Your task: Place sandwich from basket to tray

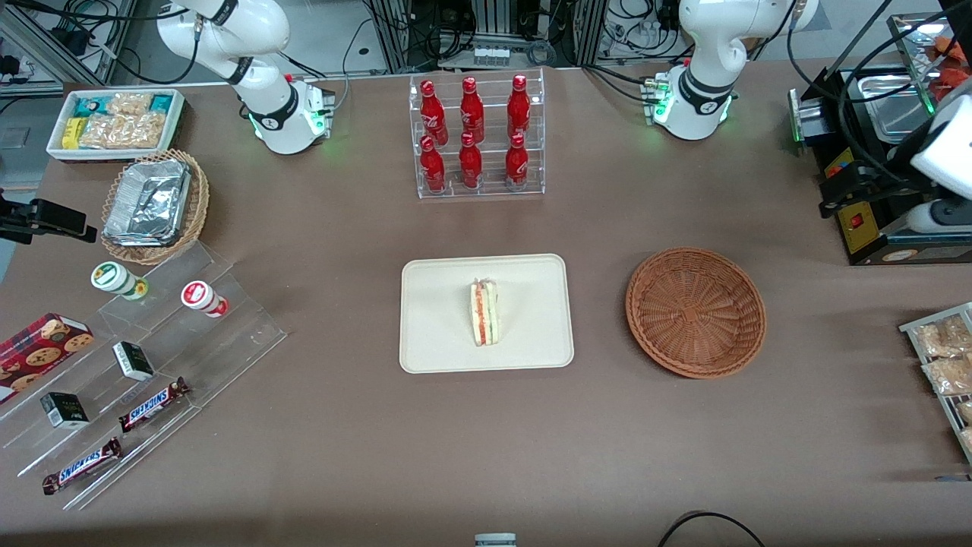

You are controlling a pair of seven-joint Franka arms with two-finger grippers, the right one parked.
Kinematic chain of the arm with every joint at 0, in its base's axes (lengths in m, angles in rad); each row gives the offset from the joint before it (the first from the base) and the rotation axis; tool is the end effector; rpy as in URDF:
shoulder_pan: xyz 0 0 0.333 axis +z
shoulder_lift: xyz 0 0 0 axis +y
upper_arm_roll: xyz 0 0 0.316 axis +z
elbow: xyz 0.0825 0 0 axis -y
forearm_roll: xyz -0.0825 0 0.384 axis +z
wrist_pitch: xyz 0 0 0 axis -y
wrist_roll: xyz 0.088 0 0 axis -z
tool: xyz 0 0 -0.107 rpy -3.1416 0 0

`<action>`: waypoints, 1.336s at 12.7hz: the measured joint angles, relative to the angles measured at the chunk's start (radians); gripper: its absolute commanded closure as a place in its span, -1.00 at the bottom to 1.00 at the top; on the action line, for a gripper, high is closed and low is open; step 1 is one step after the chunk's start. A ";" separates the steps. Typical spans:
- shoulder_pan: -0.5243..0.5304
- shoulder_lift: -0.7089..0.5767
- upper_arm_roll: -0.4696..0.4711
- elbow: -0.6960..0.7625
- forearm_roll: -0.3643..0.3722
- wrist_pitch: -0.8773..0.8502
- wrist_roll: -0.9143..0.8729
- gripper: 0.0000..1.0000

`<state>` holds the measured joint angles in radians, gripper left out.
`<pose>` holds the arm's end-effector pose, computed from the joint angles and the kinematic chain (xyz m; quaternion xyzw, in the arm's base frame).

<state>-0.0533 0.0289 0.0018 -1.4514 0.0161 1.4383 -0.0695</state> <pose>0.5494 -0.0264 0.6528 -0.9997 -0.0099 0.0205 0.0093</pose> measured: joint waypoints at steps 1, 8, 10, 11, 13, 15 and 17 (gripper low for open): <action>0.000 -0.001 0.009 0.000 0.000 0.000 0.003 -1.00; 0.004 -0.001 0.046 -0.003 0.001 0.000 0.064 -1.00; 0.004 -0.002 0.045 -0.003 0.001 0.000 0.062 -1.00; 0.004 -0.002 0.045 -0.003 0.001 0.000 0.062 -1.00; 0.004 -0.004 0.045 -0.003 0.001 0.000 0.062 -1.00; 0.004 -0.006 0.043 -0.003 0.001 0.000 0.063 -1.00; 0.004 -0.006 0.034 -0.003 0.001 -0.002 0.063 -1.00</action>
<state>-0.0498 0.0229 0.0362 -1.4540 0.0168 1.4366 -0.0065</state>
